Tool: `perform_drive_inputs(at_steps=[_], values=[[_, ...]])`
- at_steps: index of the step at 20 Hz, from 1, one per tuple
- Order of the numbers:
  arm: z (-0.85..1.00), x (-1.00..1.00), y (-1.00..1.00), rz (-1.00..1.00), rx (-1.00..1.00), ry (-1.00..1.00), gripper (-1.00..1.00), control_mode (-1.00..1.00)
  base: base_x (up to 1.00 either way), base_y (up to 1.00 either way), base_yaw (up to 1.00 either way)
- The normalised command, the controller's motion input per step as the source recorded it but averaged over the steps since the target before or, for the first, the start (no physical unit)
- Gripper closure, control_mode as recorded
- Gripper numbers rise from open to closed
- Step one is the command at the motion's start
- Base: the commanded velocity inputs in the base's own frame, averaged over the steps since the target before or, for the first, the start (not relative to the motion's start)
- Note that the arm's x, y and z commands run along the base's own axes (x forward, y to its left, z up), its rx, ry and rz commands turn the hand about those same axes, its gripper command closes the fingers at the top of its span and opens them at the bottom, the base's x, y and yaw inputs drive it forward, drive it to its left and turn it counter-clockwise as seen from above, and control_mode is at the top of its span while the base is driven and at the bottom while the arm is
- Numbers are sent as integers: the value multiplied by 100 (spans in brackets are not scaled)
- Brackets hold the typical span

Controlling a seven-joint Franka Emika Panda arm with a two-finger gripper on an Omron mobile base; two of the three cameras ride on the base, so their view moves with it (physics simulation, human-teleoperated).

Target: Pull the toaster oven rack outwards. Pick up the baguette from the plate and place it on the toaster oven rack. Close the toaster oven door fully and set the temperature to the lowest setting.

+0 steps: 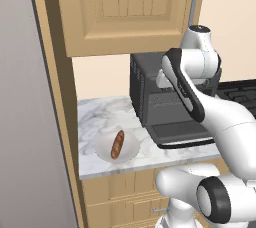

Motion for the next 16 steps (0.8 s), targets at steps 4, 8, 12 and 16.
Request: perform_drive_inputs(at_steps=[4, 8, 12, 16], values=[[0, -5, 0, 0, 0, 0, -100, -100, 0, 0, 0], [-14, -33, -4, 0, 0, -1, -100, -100, 0, 0, 0], [-25, -34, -10, 0, 0, 0, -100, -100, 0, 0, 0], [-21, -24, -13, 0, 0, 0, -100, -100, 0, 0, 0]])
